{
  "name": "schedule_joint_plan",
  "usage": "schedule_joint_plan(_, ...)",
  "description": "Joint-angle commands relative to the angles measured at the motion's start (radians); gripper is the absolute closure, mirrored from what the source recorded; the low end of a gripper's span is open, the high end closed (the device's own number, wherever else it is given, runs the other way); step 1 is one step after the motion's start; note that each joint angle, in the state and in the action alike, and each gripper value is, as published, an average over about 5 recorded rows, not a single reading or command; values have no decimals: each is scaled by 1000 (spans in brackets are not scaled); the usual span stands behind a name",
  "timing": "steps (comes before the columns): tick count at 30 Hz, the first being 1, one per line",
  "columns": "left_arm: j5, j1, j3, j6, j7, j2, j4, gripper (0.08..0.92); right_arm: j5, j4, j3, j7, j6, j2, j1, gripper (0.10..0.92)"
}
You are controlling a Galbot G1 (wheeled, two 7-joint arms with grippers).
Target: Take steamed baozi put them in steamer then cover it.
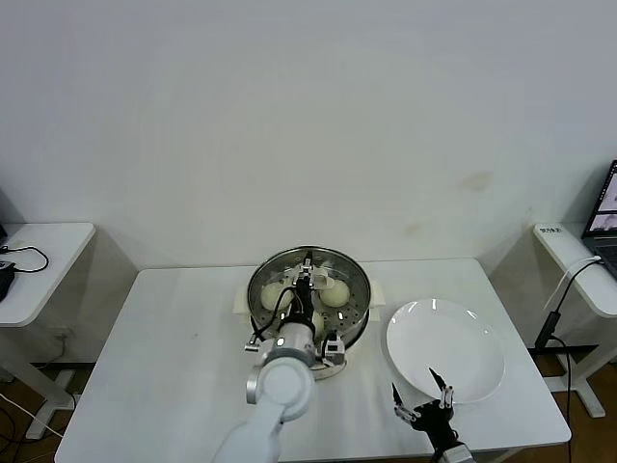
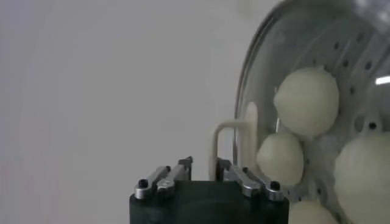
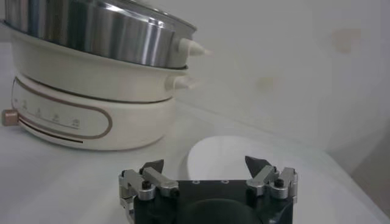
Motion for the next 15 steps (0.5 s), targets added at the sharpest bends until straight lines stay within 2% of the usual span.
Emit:
schedule_joint_plan(1,-31,114,10,-13,-14,41,-166,482,-3,2,0,0,1,0,-4,203)
schedule_joint_plan(9,-217,255,-26,-86,-91,142,-389,249,-3,4,1,1,2,-5,-9,203)
schedule_joint_plan(12,-329,348,-53,-115,-140,183,-470,193,-1,3,0,1,4,-11,-13,202)
schedule_joint_plan(15,-516,459,-80,-130,-195,225,-536,179,5,-1,-1,2,9,-24,-20,203)
